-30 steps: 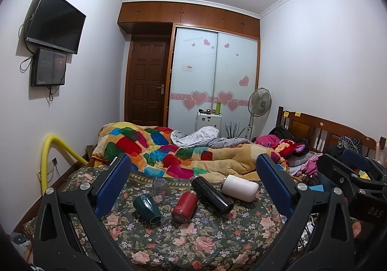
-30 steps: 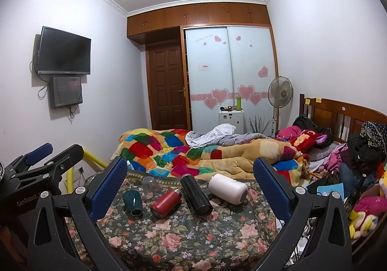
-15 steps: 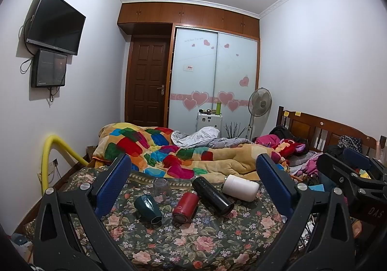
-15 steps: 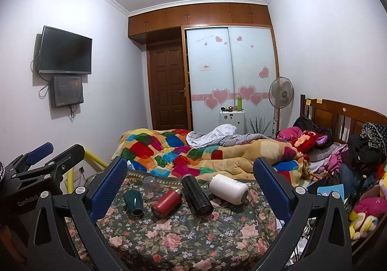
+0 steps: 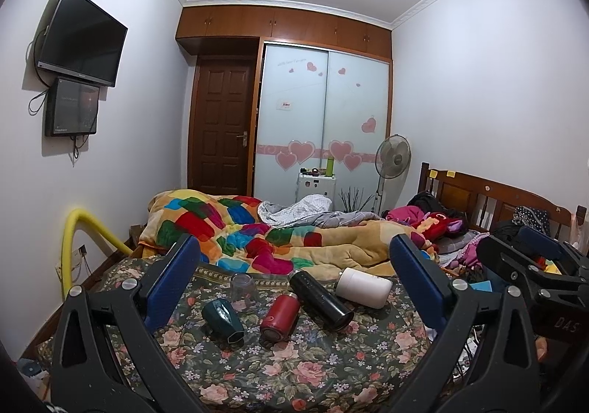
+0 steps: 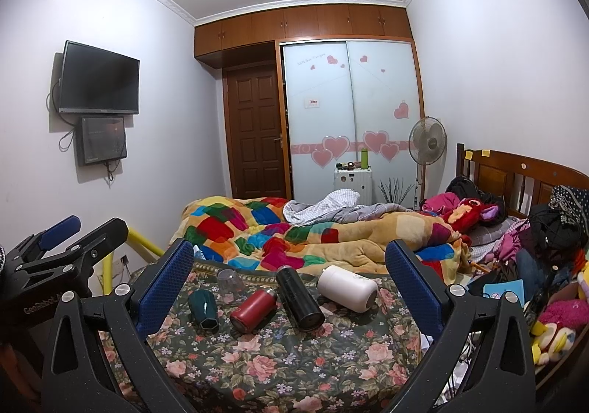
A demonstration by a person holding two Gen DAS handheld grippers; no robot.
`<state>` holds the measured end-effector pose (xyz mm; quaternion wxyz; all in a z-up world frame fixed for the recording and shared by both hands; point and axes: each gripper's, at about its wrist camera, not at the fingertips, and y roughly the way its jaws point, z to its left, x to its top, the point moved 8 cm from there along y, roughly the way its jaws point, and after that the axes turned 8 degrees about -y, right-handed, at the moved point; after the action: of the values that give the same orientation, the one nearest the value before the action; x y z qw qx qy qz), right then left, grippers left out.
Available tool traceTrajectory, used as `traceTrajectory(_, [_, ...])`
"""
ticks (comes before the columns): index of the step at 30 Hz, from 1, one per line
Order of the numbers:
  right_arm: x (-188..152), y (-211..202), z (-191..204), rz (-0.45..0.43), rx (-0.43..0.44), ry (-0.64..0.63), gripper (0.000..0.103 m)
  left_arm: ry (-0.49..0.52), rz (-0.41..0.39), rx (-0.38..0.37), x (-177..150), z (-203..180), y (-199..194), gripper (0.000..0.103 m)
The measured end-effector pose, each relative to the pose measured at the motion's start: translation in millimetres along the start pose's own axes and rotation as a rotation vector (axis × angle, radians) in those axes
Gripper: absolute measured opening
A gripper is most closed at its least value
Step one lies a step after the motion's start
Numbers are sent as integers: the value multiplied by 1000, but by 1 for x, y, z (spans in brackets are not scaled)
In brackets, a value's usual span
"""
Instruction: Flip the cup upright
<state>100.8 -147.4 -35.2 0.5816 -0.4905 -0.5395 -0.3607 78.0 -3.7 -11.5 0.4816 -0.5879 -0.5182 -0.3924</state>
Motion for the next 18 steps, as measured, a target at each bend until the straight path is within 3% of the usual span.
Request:
traceTrajectory(10, [-3,4,-1,12,-1,-1,103,-2,16,-1,-2,0,8,103])
traceTrajectory(18, [-19,31,-12,68,-11,13,103,-6,81,30,-19,12,50,103])
